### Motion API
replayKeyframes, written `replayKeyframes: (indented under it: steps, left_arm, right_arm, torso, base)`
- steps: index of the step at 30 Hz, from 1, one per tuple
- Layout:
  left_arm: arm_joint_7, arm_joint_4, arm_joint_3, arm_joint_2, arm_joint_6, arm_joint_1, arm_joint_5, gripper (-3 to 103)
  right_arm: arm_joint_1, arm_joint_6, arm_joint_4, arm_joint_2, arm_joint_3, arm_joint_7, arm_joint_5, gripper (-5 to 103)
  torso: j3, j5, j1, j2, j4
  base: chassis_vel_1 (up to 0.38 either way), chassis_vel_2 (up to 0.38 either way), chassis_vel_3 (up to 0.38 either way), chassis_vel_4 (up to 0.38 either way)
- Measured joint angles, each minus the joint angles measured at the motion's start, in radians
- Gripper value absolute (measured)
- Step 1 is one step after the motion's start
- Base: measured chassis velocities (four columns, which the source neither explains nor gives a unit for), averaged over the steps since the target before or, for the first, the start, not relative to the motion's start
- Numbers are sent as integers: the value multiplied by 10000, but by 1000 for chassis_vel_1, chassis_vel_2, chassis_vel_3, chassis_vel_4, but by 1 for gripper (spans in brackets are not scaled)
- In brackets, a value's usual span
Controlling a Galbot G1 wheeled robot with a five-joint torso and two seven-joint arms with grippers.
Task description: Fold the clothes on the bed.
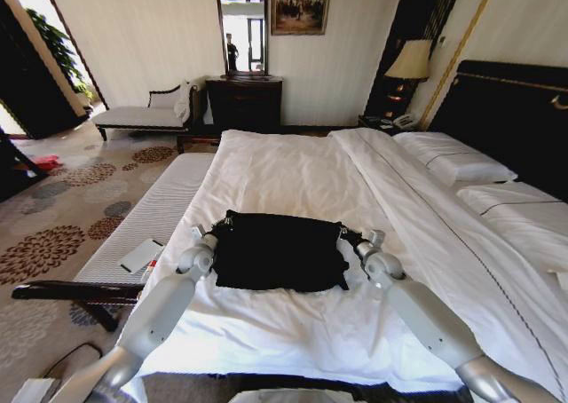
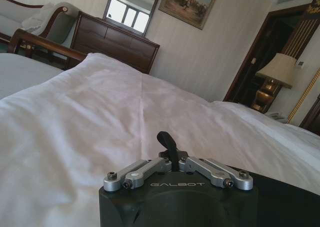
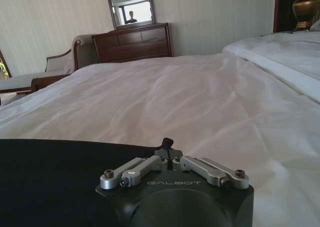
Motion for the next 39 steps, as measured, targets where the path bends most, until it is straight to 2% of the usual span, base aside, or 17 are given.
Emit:
replayKeyframes:
  steps: [7,17,26,39]
  left_arm:
    - [-206,-1179,-588,407,-43,1044,-133,1]
    - [-23,-2145,-1557,787,-145,2446,-72,1]
    - [101,-2979,-2077,698,-364,3809,467,1]
    - [203,-3293,-2216,618,-653,4699,1103,1]
  right_arm:
    - [-1080,160,1328,-107,646,40,-527,0]
    - [-2579,426,2371,-168,1111,8,-1537,0]
    - [-3660,546,2973,0,1247,46,-2199,0]
    - [-4747,746,3498,125,1790,12,-2609,0]
  torso:
    - [0,-2,0,0,-2]
    - [1,0,0,0,-3]
    - [1,2,0,0,-2]
    - [1,1,1,-1,-2]
  base:
    - [0,0,0,0]
    - [0,0,0,0]
    - [0,0,0,0]
    - [0,0,0,0]
